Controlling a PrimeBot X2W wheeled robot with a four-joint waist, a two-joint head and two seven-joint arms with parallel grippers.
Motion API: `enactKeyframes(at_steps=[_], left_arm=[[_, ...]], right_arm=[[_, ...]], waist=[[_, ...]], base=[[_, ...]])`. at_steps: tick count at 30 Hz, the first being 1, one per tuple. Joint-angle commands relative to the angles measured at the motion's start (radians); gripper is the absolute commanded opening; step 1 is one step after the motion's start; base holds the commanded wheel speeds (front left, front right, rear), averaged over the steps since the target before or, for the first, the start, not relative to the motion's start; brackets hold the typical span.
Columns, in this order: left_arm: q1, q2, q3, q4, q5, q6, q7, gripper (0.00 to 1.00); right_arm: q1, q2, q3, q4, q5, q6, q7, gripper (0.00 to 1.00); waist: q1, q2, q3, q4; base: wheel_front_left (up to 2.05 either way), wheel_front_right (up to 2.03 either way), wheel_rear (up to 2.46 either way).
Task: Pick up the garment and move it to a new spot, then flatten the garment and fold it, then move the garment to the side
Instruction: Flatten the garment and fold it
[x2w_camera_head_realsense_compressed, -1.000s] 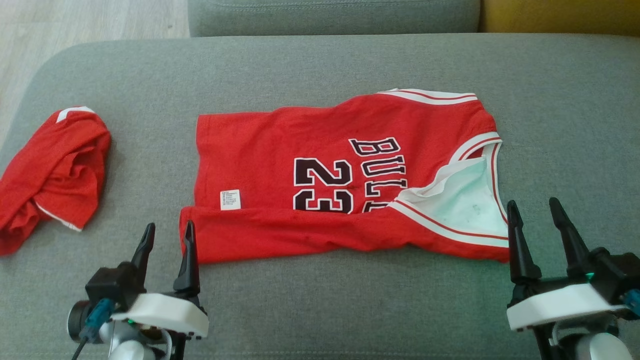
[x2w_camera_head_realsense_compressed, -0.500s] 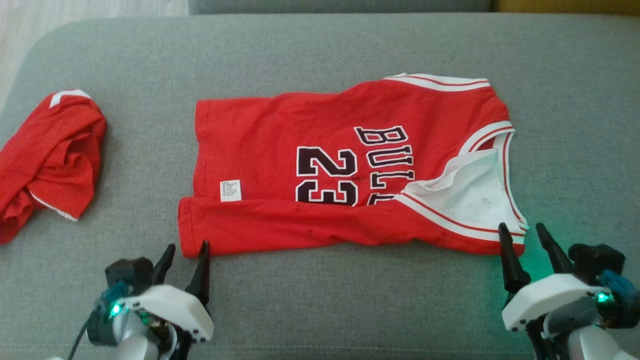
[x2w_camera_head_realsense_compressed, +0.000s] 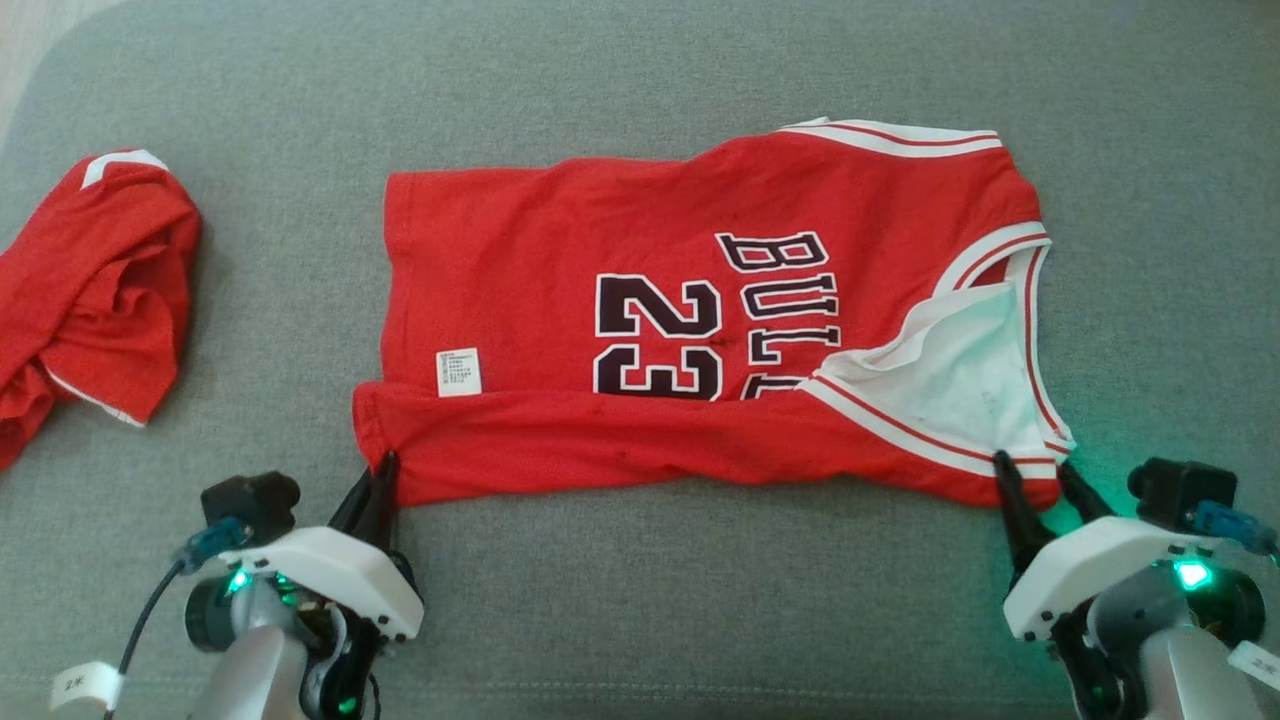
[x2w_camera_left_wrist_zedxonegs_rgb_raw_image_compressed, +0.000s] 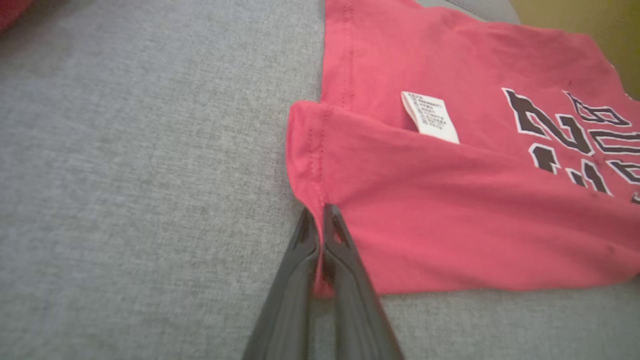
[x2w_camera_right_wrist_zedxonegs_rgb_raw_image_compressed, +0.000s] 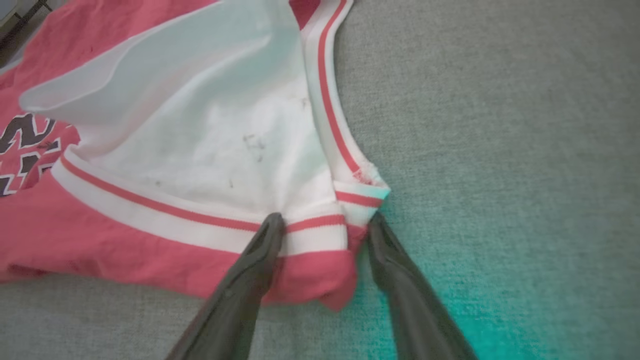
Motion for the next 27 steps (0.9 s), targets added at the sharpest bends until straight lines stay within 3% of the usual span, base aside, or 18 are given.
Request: enactKeyframes(at_steps=[1, 12, 27], left_arm=[[-0.014, 0.015, 0.013, -0.001, -0.002, -0.005, 0.000, 0.00], [0.023, 0.060, 0.025, -0.142, 0.005, 0.015, -0.042, 0.00], [0.222, 0.125, 0.055, -0.357, -0.028, 0.095, 0.102, 0.00]], right_arm=[[-0.011, -0.004, 0.025, -0.008, 0.015, 0.008, 0.014, 0.00], [0.048, -0.004, -0.009, -0.120, 0.077, 0.008, -0.024, 0.00], [0.251, -0.004, -0.023, -0.204, 0.173, 0.008, 0.005, 0.00]], waist=[[0.0000, -0.0001, 0.003, 0.000], [0.0000, -0.0001, -0.017, 0.012], [0.0000, -0.0001, -0.084, -0.016]], base=[[0.00, 0.00, 0.00], [0.00, 0.00, 0.00], [0.00, 0.00, 0.00]])
